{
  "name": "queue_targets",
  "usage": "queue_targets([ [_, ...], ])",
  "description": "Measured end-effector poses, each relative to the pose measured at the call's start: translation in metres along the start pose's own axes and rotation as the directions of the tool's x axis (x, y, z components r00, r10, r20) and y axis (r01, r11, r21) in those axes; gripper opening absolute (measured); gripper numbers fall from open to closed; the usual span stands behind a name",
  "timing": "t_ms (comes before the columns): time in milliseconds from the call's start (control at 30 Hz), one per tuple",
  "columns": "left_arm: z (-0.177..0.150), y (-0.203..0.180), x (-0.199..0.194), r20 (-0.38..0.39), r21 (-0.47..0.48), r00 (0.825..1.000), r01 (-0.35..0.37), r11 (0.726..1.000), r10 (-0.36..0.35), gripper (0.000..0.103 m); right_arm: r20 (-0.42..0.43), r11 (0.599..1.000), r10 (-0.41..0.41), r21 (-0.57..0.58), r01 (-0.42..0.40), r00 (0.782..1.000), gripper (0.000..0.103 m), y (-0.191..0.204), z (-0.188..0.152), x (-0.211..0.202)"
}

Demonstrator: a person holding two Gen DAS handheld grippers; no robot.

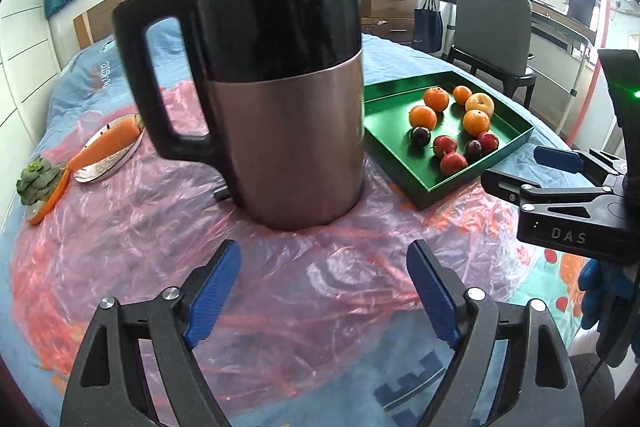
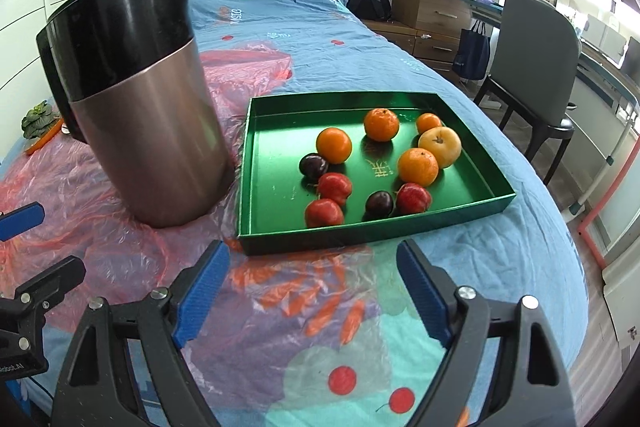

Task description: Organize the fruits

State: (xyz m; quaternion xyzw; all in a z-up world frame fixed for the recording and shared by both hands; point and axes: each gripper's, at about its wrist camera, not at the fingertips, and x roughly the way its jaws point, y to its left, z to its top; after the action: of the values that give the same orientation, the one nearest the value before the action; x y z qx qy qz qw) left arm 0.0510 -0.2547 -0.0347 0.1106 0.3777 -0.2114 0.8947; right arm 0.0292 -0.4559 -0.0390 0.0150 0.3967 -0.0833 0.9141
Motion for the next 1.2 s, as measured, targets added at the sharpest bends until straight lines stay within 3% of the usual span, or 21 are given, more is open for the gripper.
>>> queue_targets([
  [100,-0.015,0.015,-0.008,-0.016,-0.034,1.0,-0.012,0.999,0.011,0.097,0.003,1.0,0.003,-0.003,-0.003,1.0,0.103,0.012,-0.009,-0.009],
  [700,-0.072,0.082,-0.056,-0.021,-0.225,0.992,-0.127,0.966,0.125,0.098,0.015,0.998,0.055,-0.011,-0.054,0.998,0.103,0.068,-0.047,-0.045],
  [1200,-0.076,0.101,-0.08,0.004,-0.268,0.983,-0.178,0.947,0.185,0.098,0.043,0.998,0.064,-0.031,-0.063,0.997,0.103,0.085,-0.05,-0.062],
])
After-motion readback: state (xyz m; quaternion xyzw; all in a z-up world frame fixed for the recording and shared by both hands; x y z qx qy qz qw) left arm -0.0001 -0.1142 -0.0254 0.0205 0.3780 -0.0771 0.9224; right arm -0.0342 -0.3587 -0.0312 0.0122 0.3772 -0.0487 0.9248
